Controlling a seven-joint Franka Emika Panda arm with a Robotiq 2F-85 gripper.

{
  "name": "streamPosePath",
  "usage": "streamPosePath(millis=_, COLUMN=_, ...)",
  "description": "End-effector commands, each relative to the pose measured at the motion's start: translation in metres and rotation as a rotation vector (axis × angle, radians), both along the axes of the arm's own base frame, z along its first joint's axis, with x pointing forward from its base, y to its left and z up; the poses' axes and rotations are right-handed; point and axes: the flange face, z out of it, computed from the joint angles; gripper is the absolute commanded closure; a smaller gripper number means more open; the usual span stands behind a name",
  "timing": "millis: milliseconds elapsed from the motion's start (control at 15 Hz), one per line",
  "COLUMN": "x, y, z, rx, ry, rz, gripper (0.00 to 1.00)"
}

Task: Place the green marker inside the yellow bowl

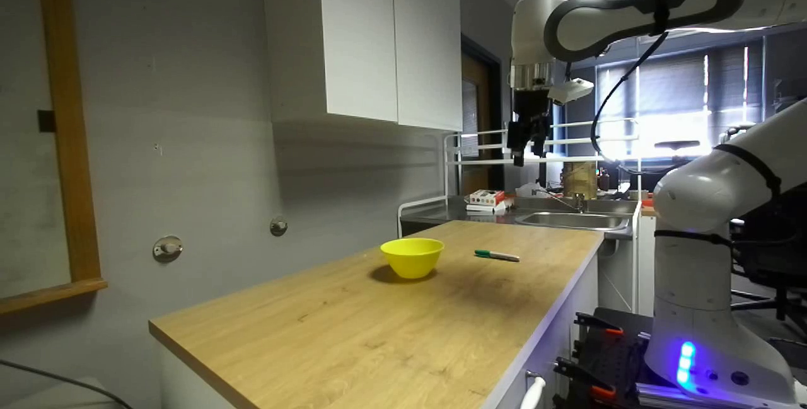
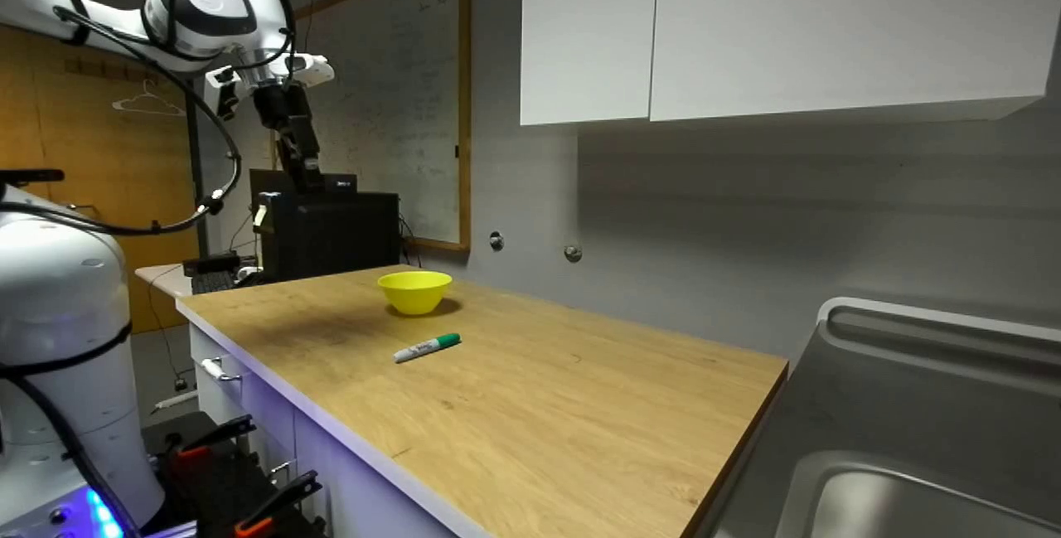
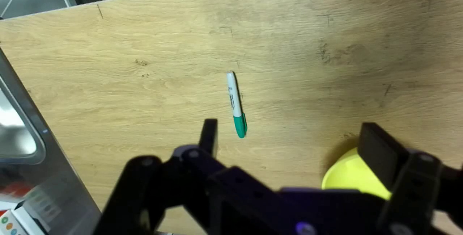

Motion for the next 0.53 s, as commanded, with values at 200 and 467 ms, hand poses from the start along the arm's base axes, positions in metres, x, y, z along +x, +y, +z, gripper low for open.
streamPosePath(millis=200, x=0.018, y=-0.008, z=-0.006, rx=0.016, ry=0.031, rz=-0.005, gripper=0.00)
streamPosePath(millis=467, x=0.051, y=-0.023, z=-0.021, rx=0.049, ry=0.054, rz=-0.005, gripper=0.00)
